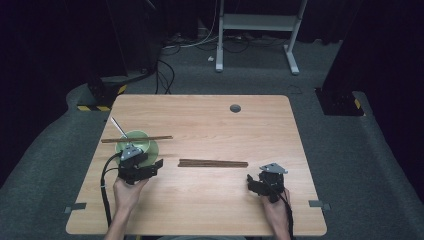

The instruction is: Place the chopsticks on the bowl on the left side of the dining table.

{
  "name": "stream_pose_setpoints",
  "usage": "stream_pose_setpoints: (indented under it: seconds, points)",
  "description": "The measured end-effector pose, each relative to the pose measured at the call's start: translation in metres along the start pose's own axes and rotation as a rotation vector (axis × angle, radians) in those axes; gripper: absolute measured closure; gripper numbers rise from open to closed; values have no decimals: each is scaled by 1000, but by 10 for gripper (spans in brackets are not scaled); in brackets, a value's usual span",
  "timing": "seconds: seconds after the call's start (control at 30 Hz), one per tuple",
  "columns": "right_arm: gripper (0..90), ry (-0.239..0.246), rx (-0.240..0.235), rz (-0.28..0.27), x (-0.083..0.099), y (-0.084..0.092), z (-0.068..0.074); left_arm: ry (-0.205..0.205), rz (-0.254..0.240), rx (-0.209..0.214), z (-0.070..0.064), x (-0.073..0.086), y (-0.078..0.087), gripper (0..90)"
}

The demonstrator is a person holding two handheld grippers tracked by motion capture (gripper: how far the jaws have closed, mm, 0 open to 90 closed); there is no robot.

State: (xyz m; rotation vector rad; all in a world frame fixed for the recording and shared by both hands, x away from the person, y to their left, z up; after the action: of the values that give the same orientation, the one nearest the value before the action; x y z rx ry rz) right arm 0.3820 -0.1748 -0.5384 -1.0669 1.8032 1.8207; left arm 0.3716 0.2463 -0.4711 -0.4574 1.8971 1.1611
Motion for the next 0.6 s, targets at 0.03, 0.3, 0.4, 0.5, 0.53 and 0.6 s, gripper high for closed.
stream_pose_setpoints:
  seconds: [0.03,0.3,0.4,0.5,0.53,0.6]
  points:
    - [228,0,0,0,0,0,0,0,-1,5,0,0,0,304]
    - [227,0,0,0,0,0,0,0,-6,25,-3,5,-4,304]
    - [227,0,0,0,0,0,0,1,-7,36,-5,8,-5,304]
    - [227,-1,0,0,0,0,0,0,-6,44,-6,9,-7,305]
    - [227,0,0,0,0,0,0,2,-4,49,-7,9,-7,305]
    - [227,0,0,0,0,0,0,-1,-1,53,-9,10,-9,305]
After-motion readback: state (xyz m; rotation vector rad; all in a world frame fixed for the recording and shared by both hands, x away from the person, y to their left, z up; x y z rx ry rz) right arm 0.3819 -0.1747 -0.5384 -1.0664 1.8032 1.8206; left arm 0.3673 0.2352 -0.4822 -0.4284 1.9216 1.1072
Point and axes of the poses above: each handheld gripper's, and its own axes: y roughly backward along the jaws, x roughly out of its underside, z roughly to its left, the point moved 2 cm from there along -y, roughly forward along the jaws, and after that the axes turned 7 degrees about x, right-handed, at the moved point
